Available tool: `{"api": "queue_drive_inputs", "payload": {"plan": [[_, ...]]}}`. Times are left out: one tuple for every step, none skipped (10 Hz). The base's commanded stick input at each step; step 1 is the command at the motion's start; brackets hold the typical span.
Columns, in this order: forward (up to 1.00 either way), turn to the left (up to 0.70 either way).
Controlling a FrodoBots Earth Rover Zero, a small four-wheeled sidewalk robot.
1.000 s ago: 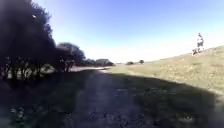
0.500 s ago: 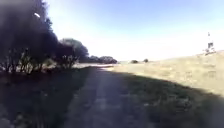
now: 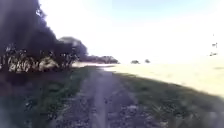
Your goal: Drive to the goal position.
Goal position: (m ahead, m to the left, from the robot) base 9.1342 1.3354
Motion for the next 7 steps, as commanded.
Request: {"api": "queue_drive_inputs", "payload": {"plan": [[1.00,0.00],[1.00,0.00],[1.00,0.00],[1.00,0.00],[1.00,0.00],[1.00,0.00],[1.00,0.00]]}}
